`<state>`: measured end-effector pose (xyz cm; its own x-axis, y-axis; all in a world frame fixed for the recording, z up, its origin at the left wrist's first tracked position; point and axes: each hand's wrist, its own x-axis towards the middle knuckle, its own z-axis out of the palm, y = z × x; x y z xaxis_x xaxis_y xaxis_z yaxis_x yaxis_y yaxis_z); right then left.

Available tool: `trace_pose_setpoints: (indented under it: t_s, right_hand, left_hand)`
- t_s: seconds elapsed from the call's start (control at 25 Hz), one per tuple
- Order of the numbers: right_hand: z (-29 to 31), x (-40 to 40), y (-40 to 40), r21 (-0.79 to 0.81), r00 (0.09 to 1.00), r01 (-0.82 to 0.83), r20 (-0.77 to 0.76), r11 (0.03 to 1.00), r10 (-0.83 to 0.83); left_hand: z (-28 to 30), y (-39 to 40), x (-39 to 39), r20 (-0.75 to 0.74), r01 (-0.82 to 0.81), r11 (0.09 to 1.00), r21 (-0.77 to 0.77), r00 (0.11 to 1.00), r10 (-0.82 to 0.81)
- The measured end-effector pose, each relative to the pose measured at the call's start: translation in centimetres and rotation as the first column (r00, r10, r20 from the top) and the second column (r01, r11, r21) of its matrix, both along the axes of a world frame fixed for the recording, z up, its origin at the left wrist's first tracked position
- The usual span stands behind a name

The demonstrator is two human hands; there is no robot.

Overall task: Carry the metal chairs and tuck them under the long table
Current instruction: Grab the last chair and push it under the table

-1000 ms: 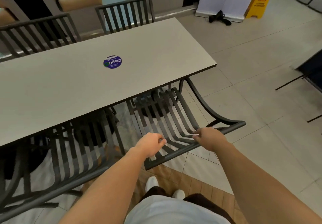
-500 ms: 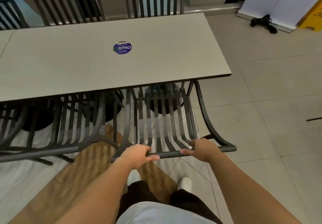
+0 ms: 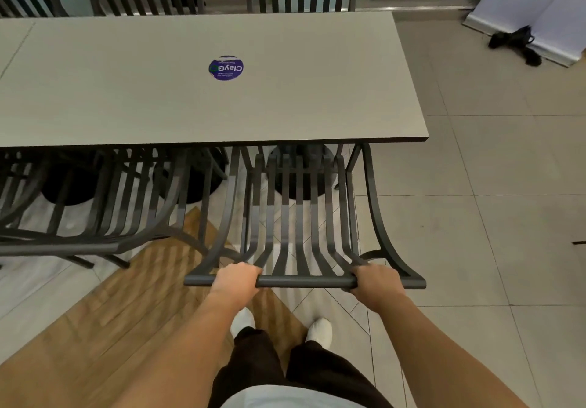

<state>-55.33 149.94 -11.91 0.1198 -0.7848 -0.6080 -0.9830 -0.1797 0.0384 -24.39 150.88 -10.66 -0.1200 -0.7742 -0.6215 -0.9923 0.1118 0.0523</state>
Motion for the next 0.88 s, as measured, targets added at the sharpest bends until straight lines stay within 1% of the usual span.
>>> trace_pose_setpoints:
  t_s: [0.12,0.36,0.6,0.88]
  right_hand:
    - [-0.3,-1.5,-0.6,-0.008,0.999,-0.022,-0.031,1.0,0.022]
    - [-0.7,-1.8,-2.5,-0.018,0.998,-0.032,-0.052,0.999,0.031]
    - [-0.4,-1.5,-5.3,-0.01,0.998,-0.016,-0.059,1.0,0.015]
    - [-1.4,-1.7,-9.0,-0.007,0.999,-0.012,-0.033,1.0,0.011]
  left_hand:
    - [-0.4,-0.4,-1.3,-0.009,0.021,1.0,-0.022,1.0,-0.021]
    - [-0.4,-2.4,-1.7,0.027,0.051,0.997,-0.059,0.998,-0.05]
    - [-0.4,-5.3,-1.5,0.017,0.031,0.998,-0.05,0.999,-0.03]
    - [-0.7,-8.4,-1.7,0.015,0.006,0.999,-0.044,1.0,-0.005]
